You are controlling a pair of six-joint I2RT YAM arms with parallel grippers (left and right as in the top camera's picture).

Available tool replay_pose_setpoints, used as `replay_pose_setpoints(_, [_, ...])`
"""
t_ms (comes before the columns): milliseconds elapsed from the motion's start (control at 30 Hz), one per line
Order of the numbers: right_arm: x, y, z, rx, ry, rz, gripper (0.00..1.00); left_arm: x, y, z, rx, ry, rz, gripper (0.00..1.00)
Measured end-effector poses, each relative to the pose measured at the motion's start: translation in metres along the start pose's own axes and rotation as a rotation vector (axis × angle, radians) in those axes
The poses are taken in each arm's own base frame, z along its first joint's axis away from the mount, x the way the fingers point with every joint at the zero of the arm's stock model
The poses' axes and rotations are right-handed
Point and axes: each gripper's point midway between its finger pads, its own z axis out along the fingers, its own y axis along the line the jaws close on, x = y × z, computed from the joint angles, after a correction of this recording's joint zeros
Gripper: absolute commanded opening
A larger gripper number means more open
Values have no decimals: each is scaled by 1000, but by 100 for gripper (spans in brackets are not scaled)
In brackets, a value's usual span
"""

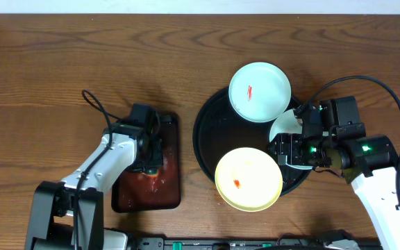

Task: Clean dirty plates on tray and stack at the side
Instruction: 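Grasp the green sponge with the left gripper and lift it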

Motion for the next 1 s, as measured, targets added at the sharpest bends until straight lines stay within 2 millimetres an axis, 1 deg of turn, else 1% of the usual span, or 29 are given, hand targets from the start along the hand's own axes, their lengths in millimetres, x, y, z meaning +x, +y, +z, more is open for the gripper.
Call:
replay_pose_setpoints(167, [0,0,0,0,0,0,80,1,1,-1,-8,6,0,8])
replay_pose_setpoints(200, [0,0,0,0,0,0,80,1,2,-2,-10,10,0,14])
replay_pose_setpoints(233, [0,0,0,0,0,0,80,2,2,-5,-14,20,0,29])
replay_pose_setpoints(267, [0,0,0,0,0,0,80,4,2,-7,-16,31,3,46])
replay_pose_setpoints(300, [0,0,0,0,0,0,80,5,2,-9,-17,41,6,53])
replay_pose_setpoints(333, [0,0,0,0,0,0,80,5,1,-13,-17,50,1,57])
replay_pose_setpoints(367, [0,0,0,0,0,0,80,5,0,-17,-16,57,2,59])
replay_pose_setpoints(533, [-1,0,0,-1,-2,-1,81,-11,-7,-38,3,20,1,59])
replay_pose_setpoints(667, [-1,0,0,-1,-4,-1,81,-26,-9,-45,6,-48,2,59])
replay_pose_setpoints(700, [-1,0,0,-1,-4,-1,81,-30,-8,-45,-2,-65,2,59])
replay_pose_setpoints(800, [-1,0,0,-1,-4,-1,81,-50,-8,-45,-14,-156,2,59])
replay_pose_setpoints(867, [-1,0,0,-1,-4,-1,81,-57,-8,-42,-15,-193,0,59])
replay_pose_setpoints(933, [-1,0,0,-1,-4,-1,82,-58,-6,-33,-23,-198,0,57])
replay_pose_setpoints(1000, [-1,0,0,-1,-4,-1,84,-54,-4,-21,-31,-179,0,54])
